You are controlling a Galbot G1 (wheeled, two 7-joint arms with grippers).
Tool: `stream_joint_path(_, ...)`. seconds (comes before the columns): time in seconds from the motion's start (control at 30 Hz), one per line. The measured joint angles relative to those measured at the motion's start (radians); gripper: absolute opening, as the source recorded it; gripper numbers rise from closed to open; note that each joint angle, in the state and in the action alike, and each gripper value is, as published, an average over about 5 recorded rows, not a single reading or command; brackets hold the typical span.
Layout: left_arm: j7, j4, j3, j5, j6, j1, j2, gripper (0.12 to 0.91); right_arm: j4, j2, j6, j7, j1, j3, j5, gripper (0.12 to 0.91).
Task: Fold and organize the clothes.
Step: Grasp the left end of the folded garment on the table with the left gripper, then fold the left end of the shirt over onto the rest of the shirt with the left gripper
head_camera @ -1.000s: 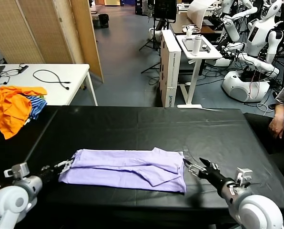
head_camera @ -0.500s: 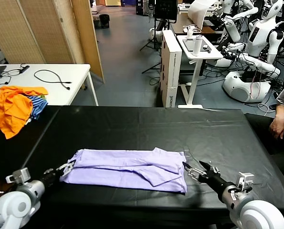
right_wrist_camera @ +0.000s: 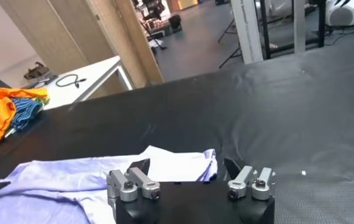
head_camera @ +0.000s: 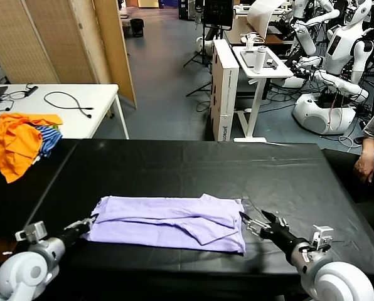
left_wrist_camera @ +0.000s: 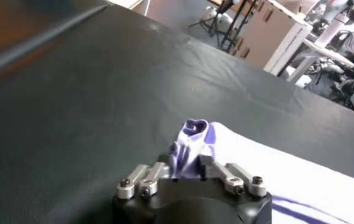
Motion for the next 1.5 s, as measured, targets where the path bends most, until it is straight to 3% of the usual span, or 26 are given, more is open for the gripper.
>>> stream_joint_path(0.2, 0.01, -0.029, -0.004, 0.087, -0.006, 0.007, -0.001, 0.192, -0.008, 0.01, 0.0, 0.008, 0.001, -0.002, -0.003, 0.907)
stream_joint_path(0.53, 0.02, -0.079, -0.075, 0.453, -0.103, 0.052, 0.04, 0.192, -0.021, 0.02, 0.002, 0.017, 0.025, -0.014, -0.002, 0.907)
stream_joint_path(0.67, 0.017, -0.071, -0.135, 0.533, -0.14, 0.08, 0.065, 0.192, -0.021, 0.023, 0.002, 0.019, 0.028, -0.021, -0.002, 0.907)
stream_joint_path(0.8, 0.004, -0.076, -0.182, 0.502, -0.143, 0.097, 0.069, 0.192, -0.008, 0.028, 0.002, 0.018, 0.017, -0.022, -0.002, 0.907)
stream_joint_path(1.0, -0.021, -0.135, -0.17, 0.319, -0.092, 0.084, 0.027, 0.192, 0.023, 0.039, 0.016, 0.003, -0.015, -0.007, 0.006, 0.907)
stream_joint_path(1.2, -0.046, -0.209, -0.071, 0.205, -0.062, 0.054, -0.045, 0.192, 0.053, 0.052, 0.053, -0.015, -0.061, 0.012, 0.002, 0.907)
stream_joint_path(1.5, -0.086, -0.282, 0.119, 0.184, -0.047, 0.008, -0.135, 0.192, 0.057, 0.069, 0.054, -0.014, -0.09, 0.004, -0.04, 0.907)
